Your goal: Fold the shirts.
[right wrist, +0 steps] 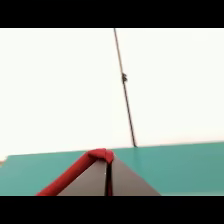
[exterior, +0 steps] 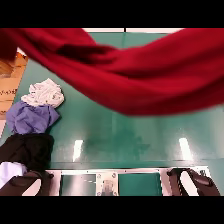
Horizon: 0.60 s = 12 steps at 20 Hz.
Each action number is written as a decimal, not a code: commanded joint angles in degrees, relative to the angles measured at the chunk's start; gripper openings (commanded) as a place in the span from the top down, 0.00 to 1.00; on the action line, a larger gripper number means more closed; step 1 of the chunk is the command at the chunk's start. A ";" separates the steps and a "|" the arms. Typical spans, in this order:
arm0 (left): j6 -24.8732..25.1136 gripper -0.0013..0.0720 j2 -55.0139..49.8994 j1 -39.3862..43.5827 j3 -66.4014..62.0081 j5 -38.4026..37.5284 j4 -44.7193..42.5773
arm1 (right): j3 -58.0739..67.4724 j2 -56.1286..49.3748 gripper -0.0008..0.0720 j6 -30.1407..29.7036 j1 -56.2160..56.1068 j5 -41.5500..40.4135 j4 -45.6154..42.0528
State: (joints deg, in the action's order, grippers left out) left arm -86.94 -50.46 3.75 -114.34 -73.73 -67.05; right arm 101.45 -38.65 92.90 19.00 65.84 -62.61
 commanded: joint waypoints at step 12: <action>2.67 0.95 -12.68 -0.02 68.39 12.66 15.96 | -30.27 -41.24 0.97 -13.07 -8.39 -18.62 6.69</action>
State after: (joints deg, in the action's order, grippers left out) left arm -86.50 -58.26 3.75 -58.43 -70.26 -58.81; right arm 73.10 -68.79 82.61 14.26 53.39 -56.93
